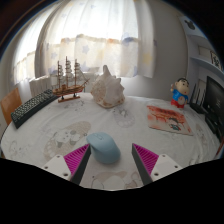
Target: Arrange mouse
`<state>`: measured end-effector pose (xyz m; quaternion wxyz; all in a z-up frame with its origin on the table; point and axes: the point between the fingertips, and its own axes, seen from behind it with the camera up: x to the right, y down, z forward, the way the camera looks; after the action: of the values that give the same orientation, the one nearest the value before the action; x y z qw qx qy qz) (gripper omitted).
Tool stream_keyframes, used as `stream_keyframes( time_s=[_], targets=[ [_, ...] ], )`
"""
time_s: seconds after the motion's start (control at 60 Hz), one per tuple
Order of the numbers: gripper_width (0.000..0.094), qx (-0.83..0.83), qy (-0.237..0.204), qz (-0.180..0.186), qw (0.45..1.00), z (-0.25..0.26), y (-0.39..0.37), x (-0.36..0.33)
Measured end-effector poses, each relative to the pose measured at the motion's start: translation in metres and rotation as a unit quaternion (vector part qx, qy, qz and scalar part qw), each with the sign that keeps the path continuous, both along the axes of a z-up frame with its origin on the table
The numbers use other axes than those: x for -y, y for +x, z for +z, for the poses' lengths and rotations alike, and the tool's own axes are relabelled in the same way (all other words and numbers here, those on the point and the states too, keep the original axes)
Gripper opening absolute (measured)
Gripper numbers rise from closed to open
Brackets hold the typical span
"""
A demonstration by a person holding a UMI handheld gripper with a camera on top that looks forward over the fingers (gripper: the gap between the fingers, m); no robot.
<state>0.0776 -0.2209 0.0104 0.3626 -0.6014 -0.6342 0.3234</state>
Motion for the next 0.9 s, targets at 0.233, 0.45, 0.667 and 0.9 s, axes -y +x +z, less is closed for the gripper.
stream_keyframes(
  time_s=[0.233,0.45,0.667,0.9],
  targets=[
    [0.0852,0.022,-0.008,-0.006,1.0,-0.014,-0.043,-0.01],
    [0.0509,0.042,-0.037,-0.003,0.998,-0.021,-0.054,-0.004],
    [0.0405,0.035,-0.043,0.016,0.998,0.021,-0.064,-0.01],
    [0.0396,-0.046,-0.039,-0.013,0.998,0.139,-0.121,-0.13]
  ],
)
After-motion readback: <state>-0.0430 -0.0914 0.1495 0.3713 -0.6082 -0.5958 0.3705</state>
